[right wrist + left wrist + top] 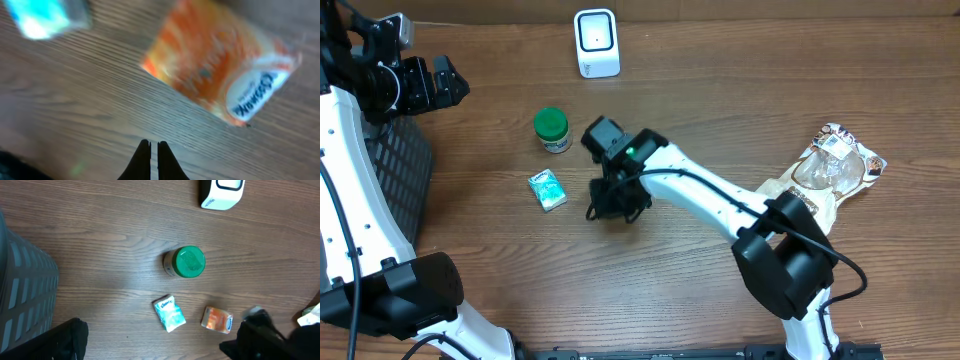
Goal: Scan the item barcode
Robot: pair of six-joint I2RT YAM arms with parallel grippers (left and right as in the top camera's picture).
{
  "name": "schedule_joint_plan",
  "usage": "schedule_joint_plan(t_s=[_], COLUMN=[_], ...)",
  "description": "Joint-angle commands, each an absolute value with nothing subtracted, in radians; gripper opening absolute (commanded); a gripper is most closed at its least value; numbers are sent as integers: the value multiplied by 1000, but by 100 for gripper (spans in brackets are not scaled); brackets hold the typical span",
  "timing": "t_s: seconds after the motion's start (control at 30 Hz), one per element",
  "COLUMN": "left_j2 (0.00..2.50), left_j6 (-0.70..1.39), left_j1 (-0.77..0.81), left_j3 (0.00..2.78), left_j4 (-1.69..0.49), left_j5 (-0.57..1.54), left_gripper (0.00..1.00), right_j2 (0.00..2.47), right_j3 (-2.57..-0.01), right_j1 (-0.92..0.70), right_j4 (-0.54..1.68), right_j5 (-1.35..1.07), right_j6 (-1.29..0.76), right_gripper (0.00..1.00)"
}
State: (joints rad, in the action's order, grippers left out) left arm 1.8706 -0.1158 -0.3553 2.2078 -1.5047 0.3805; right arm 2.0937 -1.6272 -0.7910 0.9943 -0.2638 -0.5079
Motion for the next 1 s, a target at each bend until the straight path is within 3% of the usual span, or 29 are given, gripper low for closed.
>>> schedule_joint_plan(t_s=[0.0, 0.47, 0.7, 0.97], left_j2=[1850, 1850, 1850, 1850], left_j6=[-135, -135, -135, -135], left_j1=[-359, -359, -359, -359], left_j3=[2228, 2228, 2228, 2228], left_j4=[-1507, -1507, -1507, -1507], left_j5=[381, 381, 381, 381], left_gripper=[100, 100, 100, 100], right_j2=[2099, 2101, 2101, 2094], right_j3=[-1578, -1463, -1467, -1524], right_j1=[-779, -662, -590, -527], right_j4=[969, 680, 449, 587], right_j5=[-207, -4, -124, -439], right_j6=[-587, -632, -493, -489], right_gripper=[4, 4, 6, 38])
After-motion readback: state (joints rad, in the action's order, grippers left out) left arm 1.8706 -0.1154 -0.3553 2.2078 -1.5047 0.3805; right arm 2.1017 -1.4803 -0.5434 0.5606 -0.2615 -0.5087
